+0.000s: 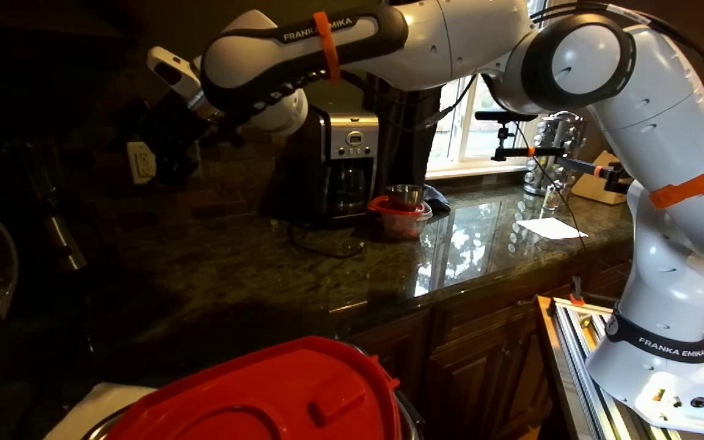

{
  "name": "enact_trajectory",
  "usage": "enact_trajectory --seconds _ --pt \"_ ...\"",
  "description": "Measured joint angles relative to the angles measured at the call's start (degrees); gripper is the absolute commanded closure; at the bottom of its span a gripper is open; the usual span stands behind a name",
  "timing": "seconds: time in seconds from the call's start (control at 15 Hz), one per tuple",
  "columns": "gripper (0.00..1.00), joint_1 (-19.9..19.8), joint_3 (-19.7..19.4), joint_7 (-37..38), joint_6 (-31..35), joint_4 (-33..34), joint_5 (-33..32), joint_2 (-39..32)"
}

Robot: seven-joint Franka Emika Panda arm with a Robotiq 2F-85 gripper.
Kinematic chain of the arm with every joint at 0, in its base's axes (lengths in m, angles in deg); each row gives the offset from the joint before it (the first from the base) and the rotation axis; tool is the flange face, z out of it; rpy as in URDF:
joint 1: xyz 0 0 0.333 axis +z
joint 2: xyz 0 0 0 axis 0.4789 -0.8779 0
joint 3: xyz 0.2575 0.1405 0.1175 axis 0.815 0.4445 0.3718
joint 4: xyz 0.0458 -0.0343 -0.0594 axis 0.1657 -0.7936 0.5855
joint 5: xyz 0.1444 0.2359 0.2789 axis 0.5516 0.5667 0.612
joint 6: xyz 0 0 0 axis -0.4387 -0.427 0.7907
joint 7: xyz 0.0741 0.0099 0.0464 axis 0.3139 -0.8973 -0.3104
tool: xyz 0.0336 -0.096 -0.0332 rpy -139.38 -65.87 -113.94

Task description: Put the silver bowl on the red lid, then move the jar to the left

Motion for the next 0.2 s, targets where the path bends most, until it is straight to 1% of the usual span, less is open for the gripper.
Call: enact_trajectory --seconds 0.13,0.2 --pt "0.00 1.25 -3.83 4.43 -0.83 -5.13 -0.95 2.67" --pt "0.00 1.81 -5.12 6.10 -1.95 -7.76 -1.14 4.07"
